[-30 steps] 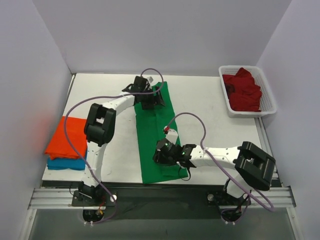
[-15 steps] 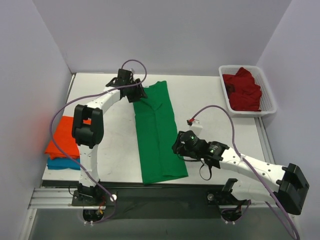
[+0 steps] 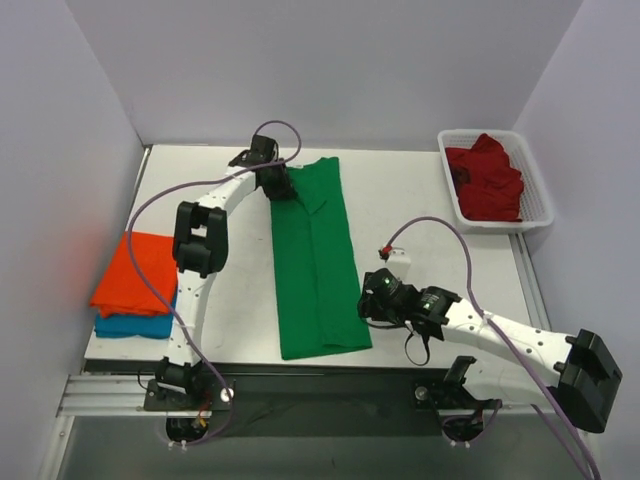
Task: Fold and stack the t-shirts
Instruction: Rotate the tshirt 90 degrees
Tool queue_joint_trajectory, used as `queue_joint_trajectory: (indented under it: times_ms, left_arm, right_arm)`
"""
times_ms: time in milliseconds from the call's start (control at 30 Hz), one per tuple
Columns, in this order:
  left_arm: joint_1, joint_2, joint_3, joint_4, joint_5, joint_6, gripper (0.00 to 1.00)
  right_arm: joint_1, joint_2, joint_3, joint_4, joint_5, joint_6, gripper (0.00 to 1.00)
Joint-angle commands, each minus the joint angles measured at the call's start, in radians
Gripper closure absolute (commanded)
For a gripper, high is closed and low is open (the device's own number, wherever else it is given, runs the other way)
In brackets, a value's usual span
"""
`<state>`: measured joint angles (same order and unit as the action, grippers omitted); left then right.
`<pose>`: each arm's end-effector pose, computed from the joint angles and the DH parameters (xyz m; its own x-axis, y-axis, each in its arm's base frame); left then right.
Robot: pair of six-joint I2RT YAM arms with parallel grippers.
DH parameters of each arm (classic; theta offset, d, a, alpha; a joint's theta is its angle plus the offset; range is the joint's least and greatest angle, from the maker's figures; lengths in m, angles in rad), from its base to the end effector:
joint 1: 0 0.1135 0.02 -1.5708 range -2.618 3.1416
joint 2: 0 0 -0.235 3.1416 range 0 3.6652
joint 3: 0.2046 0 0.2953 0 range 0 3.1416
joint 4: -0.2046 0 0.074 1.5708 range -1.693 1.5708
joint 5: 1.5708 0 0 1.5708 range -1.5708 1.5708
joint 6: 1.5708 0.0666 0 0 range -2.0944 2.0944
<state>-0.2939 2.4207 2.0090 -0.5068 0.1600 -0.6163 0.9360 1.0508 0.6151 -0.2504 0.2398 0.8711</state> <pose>0.5428 -0.1754 0.0968 -0.8395 -0.3421 -0.4222 -0.1307 0.8813 -0.4542 0.1895 0.2306 0.1619 -0.7569 0.2254 -0.6134 -0.1461 0.8565 0.4950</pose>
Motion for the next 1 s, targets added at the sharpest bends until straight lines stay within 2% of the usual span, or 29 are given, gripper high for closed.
queue_joint_trajectory:
  times_ms: [0, 67, 133, 200, 367, 533, 567, 633, 667, 733, 767, 800, 833, 867, 967]
  left_arm:
    - [0.021, 0.173, 0.271, -0.157, 0.006, 0.024, 0.56]
    - [0.030, 0.271, 0.447, -0.212, 0.039, 0.032, 0.52]
    - [0.036, 0.301, 0.500, -0.217, 0.082, 0.009, 0.47]
    - [0.048, 0.282, 0.466, -0.136, 0.151, -0.019, 0.45]
    - [0.056, 0.152, 0.406, -0.026, 0.234, -0.034, 0.27]
    - [0.056, -0.053, 0.229, 0.062, 0.260, -0.036, 0.23]
    - [0.056, -0.143, 0.118, 0.107, 0.259, -0.039, 0.23]
    - [0.053, -0.284, -0.004, 0.149, 0.237, -0.065, 0.23]
    - [0.052, -0.334, -0.150, 0.181, 0.204, -0.080, 0.23]
    - [0.044, -0.487, -0.316, 0.223, 0.172, -0.131, 0.27]
    - [0.039, -0.539, -0.473, 0.262, 0.127, -0.149, 0.28]
    - [0.032, -0.593, -0.566, 0.278, 0.099, -0.180, 0.32]
    - [0.006, -0.697, -0.648, 0.303, 0.067, -0.194, 0.44]
    - [-0.011, -0.750, -0.805, 0.312, -0.003, -0.206, 0.50]
    - [-0.112, -0.935, -0.996, 0.289, -0.152, -0.226, 0.53]
  right_arm:
    - [-0.025, 0.051, 0.020, -0.018, 0.035, -0.050, 0.62]
    - [-0.039, 0.078, 0.035, -0.015, 0.017, -0.066, 0.61]
    - [-0.081, 0.095, 0.046, -0.009, -0.006, -0.092, 0.61]
    - [-0.106, 0.117, 0.058, 0.002, -0.046, -0.112, 0.60]
    - [-0.161, 0.187, 0.090, 0.028, -0.132, -0.153, 0.60]
    - [-0.161, 0.184, 0.045, 0.088, -0.220, -0.133, 0.60]
    - [-0.161, 0.176, 0.032, 0.111, -0.232, -0.127, 0.60]
    - [-0.158, 0.173, 0.006, 0.123, -0.279, -0.115, 0.60]
    - [-0.152, 0.173, 0.000, 0.132, -0.287, -0.110, 0.60]
    - [-0.135, 0.172, -0.017, 0.141, -0.298, -0.101, 0.61]
    - [-0.129, 0.170, -0.021, 0.134, -0.284, -0.100, 0.61]
    - [-0.102, 0.169, -0.025, 0.126, -0.277, -0.089, 0.61]
    - [-0.092, 0.167, -0.029, 0.122, -0.270, -0.084, 0.61]
    - [-0.082, 0.160, -0.032, 0.109, -0.248, -0.078, 0.61]
    - [-0.029, 0.150, -0.031, 0.086, -0.205, -0.060, 0.61]
